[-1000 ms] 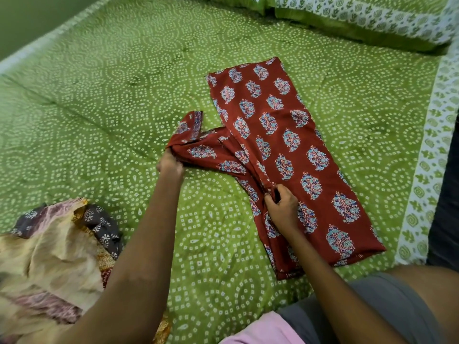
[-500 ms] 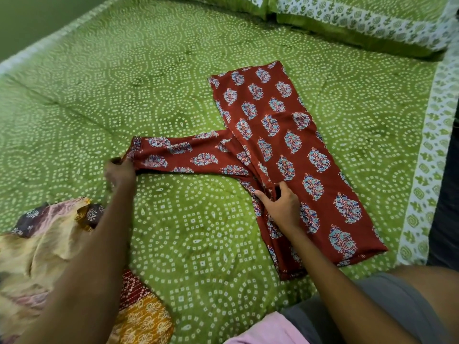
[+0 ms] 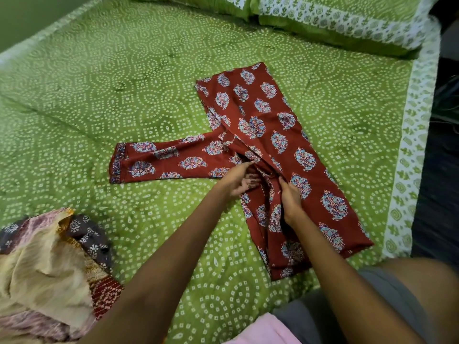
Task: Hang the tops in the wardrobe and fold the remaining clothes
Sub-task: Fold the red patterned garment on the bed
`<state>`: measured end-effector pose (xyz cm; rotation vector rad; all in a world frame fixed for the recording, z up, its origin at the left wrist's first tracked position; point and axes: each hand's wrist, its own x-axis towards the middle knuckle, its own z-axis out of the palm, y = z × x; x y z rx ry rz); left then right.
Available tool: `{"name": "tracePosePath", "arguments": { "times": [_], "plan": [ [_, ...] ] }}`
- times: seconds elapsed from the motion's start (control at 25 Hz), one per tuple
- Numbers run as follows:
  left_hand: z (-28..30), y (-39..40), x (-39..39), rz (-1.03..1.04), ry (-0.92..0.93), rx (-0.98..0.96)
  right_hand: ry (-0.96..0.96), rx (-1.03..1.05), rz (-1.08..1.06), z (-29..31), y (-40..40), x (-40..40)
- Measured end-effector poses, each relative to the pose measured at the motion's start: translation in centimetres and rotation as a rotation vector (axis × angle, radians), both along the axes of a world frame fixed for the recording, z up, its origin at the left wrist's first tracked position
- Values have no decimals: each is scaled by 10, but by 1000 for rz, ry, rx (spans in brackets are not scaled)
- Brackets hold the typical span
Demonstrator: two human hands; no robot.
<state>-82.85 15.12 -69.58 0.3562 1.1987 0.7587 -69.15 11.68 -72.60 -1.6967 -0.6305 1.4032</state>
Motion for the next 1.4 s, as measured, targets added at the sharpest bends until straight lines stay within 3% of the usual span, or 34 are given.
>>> {"name": "tracePosePath", "arguments": {
  "times": [0.12, 0.4, 0.52, 0.6, 0.68, 0.88, 1.08, 1.28, 1.4],
  "plan": [
    [-4, 5, 14, 78, -206, -69, -39, 32, 79, -3, -2, -1],
    [-15, 38, 13, 544, -92, -8, 123, 6, -2, -2, -5, 1],
    [-20, 45, -11, 560, -294, 14, 237, -60, -88, -3, -5, 7],
    [-27, 45, -29, 500, -487, -3, 199, -56, -59, -3, -6, 9],
    [-30, 43, -44, 481, -524, -22, 114, -14, 7, -1, -7, 7],
    [1, 38, -71, 770, -651, 139, -7, 130, 75, -6, -12, -1],
    [12, 31, -134, 901, -307, 260, -118, 129, 132, -15, -11, 0],
    [6, -9, -209, 897, 223, 291, -148, 164, 147, -14, -14, -2],
    [4, -36, -236, 964, 258, 285, -204, 157, 124, -12, -13, -7]
  ]
}}
